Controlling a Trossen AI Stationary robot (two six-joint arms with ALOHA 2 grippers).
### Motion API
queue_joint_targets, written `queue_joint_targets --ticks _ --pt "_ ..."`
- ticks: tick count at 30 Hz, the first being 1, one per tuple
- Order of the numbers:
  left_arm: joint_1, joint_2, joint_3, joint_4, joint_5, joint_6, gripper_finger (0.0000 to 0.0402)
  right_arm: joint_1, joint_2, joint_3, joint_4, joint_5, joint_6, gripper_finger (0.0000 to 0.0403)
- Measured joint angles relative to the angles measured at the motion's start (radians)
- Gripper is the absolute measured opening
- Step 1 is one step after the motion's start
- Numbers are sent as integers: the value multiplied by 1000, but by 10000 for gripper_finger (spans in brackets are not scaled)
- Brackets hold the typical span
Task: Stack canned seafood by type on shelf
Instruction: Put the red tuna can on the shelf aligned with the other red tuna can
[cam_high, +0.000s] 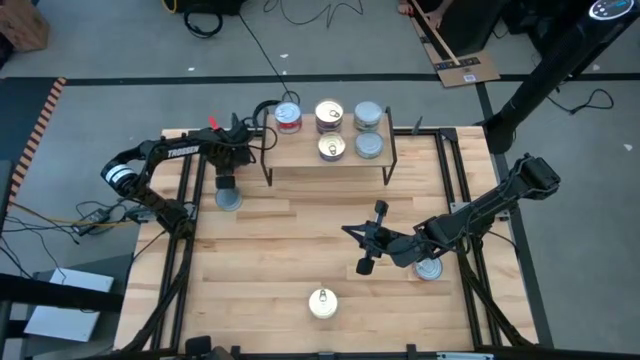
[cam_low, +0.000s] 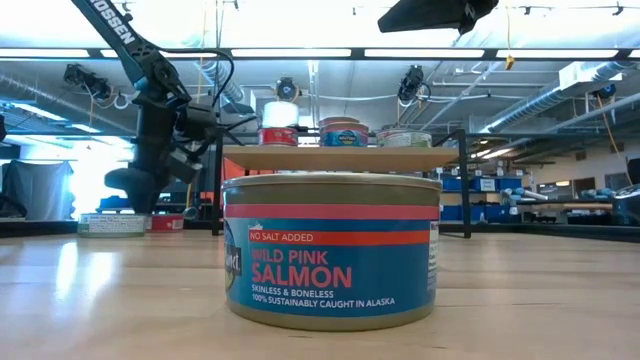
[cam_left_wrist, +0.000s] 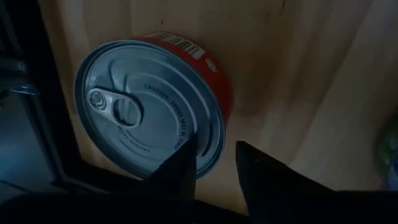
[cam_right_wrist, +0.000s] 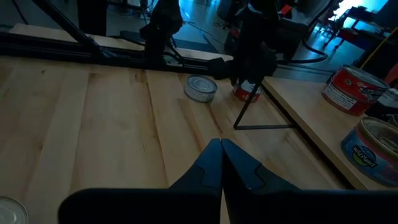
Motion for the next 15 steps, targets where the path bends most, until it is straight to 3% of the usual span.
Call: queue_joint_targets --ticks 7,15 --pt "-2 2 0 -2 9 23 13 0 0 0 0 0 0 11" --pt "-25 7 50 -173 50 14 2 0 0 0 0 0 0 11"
